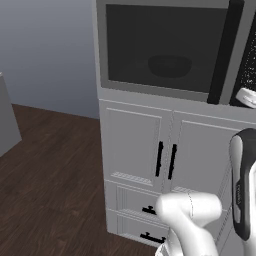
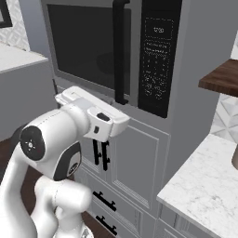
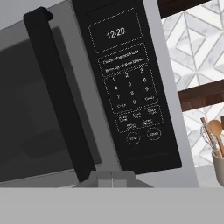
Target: Pick the lemon wedge from the sink and place it in the bowl. Then pick the bowl and place it in the microwave. Then close the microwave door and press the start button.
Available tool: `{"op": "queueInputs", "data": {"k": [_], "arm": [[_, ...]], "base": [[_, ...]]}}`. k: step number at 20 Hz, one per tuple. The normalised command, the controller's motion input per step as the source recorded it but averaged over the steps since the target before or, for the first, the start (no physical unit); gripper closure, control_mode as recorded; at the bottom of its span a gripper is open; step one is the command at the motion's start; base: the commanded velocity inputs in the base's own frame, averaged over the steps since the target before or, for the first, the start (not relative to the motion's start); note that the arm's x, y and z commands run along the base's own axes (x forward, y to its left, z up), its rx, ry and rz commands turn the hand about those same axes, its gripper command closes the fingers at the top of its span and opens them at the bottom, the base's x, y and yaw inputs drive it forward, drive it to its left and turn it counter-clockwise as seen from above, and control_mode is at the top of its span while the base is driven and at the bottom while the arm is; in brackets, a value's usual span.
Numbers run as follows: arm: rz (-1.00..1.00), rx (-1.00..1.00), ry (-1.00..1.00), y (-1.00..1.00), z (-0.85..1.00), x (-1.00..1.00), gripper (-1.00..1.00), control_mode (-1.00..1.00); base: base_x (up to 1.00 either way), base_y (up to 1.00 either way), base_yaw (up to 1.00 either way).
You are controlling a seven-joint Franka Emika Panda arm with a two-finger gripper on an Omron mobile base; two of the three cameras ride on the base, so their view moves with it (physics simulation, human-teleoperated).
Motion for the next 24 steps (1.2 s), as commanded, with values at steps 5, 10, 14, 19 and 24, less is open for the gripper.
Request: {"op": "queueInputs", "data": {"k": [5,10,14,19,24], "arm": [[-0.03,0.02,0.00,-0.38,0.00,0.07,1.00,-1.00],[0.00,0.00,0.02,-0.01,-0.02,0.29,1.00,-1.00],[0.00,0.00,0.12,-0.02,0.00,0.24,1.00,-1.00],[0.00,0.00,0.11,-0.14,0.00,0.33,1.00,-1.00],[0.00,0.00,0.01,-0.12,0.01,0.23,1.00,-1.00]], "base": [[0.00,0.00,0.00],[0.00,0.00,0.00],[0.00,0.00,0.00],[0.00,0.00,0.00],[0.00,0.00,0.00]]}}
